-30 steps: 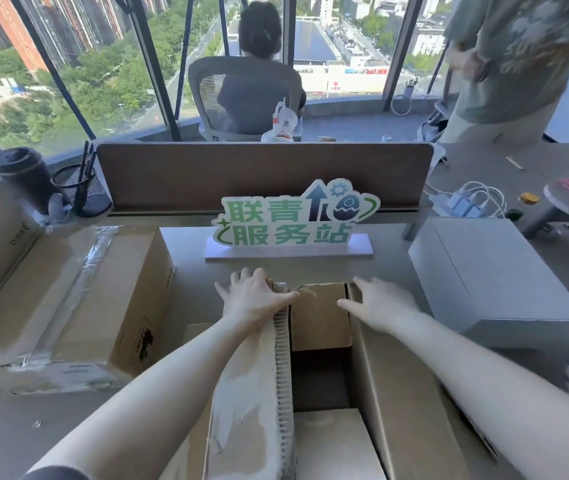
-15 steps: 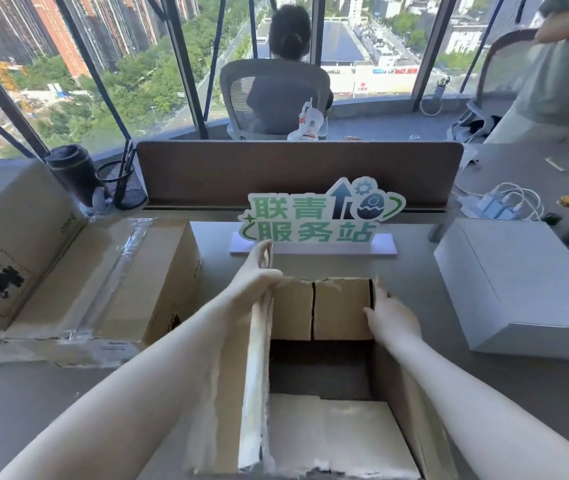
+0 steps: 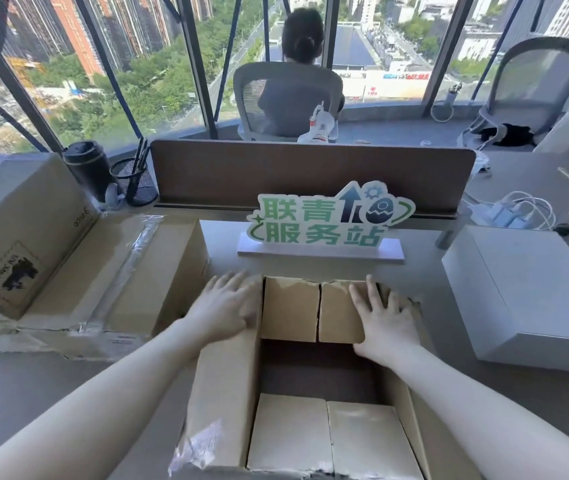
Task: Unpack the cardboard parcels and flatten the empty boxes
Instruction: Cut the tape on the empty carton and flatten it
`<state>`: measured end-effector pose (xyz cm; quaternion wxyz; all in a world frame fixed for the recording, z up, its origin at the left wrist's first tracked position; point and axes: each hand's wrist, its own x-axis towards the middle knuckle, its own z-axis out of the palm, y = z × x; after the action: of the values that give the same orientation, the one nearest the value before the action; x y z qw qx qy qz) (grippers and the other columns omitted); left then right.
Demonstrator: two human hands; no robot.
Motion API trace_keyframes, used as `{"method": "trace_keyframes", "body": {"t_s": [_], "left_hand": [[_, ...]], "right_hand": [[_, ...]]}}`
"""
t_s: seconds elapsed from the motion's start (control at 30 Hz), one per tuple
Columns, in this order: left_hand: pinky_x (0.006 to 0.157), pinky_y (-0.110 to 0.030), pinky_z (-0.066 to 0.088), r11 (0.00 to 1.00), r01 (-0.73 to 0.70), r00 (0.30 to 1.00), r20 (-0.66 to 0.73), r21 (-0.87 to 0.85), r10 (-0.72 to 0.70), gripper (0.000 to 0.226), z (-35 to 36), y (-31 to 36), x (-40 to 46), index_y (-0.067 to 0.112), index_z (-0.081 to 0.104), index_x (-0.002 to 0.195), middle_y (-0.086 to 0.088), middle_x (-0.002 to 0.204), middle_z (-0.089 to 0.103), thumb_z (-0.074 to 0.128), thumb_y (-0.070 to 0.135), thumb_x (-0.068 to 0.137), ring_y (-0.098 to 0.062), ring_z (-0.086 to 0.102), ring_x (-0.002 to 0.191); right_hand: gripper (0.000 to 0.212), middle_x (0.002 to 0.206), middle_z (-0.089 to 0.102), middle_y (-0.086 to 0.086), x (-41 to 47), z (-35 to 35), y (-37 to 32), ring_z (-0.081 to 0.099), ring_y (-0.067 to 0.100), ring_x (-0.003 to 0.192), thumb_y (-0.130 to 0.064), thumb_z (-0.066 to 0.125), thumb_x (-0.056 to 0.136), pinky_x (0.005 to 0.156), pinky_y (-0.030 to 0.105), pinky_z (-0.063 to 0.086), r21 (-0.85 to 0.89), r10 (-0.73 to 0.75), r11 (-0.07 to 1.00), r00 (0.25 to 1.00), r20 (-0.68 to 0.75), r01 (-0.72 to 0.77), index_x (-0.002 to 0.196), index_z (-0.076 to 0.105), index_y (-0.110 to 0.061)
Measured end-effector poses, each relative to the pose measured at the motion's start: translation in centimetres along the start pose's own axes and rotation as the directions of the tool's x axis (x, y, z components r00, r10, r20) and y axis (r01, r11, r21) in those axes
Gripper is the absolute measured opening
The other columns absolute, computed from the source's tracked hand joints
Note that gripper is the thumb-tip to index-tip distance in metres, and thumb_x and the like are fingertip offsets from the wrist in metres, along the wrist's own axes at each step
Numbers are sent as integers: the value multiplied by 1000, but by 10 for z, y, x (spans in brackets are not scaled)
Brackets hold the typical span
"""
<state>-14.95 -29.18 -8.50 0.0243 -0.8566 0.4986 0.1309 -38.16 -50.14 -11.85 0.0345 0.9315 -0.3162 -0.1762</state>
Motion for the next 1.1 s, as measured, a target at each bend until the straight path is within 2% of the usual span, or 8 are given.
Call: {"method": "trace_keyframes", "body": {"t_s": [0.1, 0.23, 0.47, 0.6, 0.7, 0.9, 1.0, 1.1], "left_hand": [[121, -51, 8, 997, -70, 997, -24, 42, 71, 88, 10, 38, 7, 27, 9, 156, -4, 165, 5, 54, 39, 82, -27, 1, 151], [113, -67, 3, 970, -6, 1000, 24, 241, 0, 124, 25, 81, 17, 26, -20, 153, -12, 162, -18, 70, 60, 73, -45, -6, 147], [110, -73, 10, 906, 48, 997, 31, 421, -67, 114, 35, 93, 35, 24, -26, 150, -22, 159, -21, 67, 27, 85, -51, -3, 145], [110, -58, 27, 979, -78, 993, 103, 187, 60, 87, 5, 82, 33, 22, 10, 154, -14, 160, 12, 55, 34, 80, -42, 17, 144], [92, -35, 47, 990, -107, 990, -101, -97, 97, 49, -36, 67, 39, 26, 55, 128, 0, 129, 59, 54, 35, 81, -26, 54, 120], [88, -43, 50, 851, 22, 851, -437, -525, -292, 48, -52, 54, 77, 17, 52, 132, -8, 121, 51, 66, 29, 88, -29, 58, 106], [92, -42, 50, 771, -47, 843, -440, -635, -310, 57, -41, 56, 90, 17, 42, 141, -11, 131, 46, 63, 12, 88, -28, 61, 102], [95, -37, 47, 836, -51, 913, -364, -547, -183, 56, -21, 59, 95, 19, 44, 142, -7, 143, 45, 61, 14, 89, -24, 58, 112]], "right_hand": [[107, 161, -27, 9, -8, -1, 2, 5, 46, 147, -63, 53, 81, 113, 53, 29, 18, -26, 1000, 1000, -9, 26, 155, -16, -29], [91, 166, -10, 6, -17, -6, 11, 5, 37, 150, -62, 40, 83, 117, 49, 25, 80, -54, 995, 997, -59, 59, 158, 1, -29], [79, 164, 21, 1, -21, -8, 27, 30, 27, 145, -58, 21, 80, 109, 43, 38, 181, -73, 977, 977, -200, 110, 155, 25, -31], [42, 129, 62, -3, -10, -14, 38, 65, 23, 107, -46, 60, 89, 81, 38, 56, 393, 47, 908, 900, -434, 142, 123, 65, -23], [29, 92, 62, -2, 7, -32, 43, 63, 23, 73, -42, 75, 82, 62, 34, 51, 625, 277, 769, 810, -517, 136, 90, 66, -16], [38, 96, 65, 2, 50, -64, 33, 56, 24, 82, -28, 63, 92, 70, 29, 37, 891, 540, 450, 777, -322, 57, 128, 51, -22], [62, 105, 68, -6, 59, -54, 28, 60, 23, 92, -26, 61, 92, 77, 34, 46, 845, 394, 533, 871, -292, 42, 146, 31, -33], [63, 145, 51, -3, 62, -32, 29, 50, 25, 130, -34, 60, 93, 102, 39, 44, 657, 193, 752, 970, -147, -50, 150, 34, -31]]}}
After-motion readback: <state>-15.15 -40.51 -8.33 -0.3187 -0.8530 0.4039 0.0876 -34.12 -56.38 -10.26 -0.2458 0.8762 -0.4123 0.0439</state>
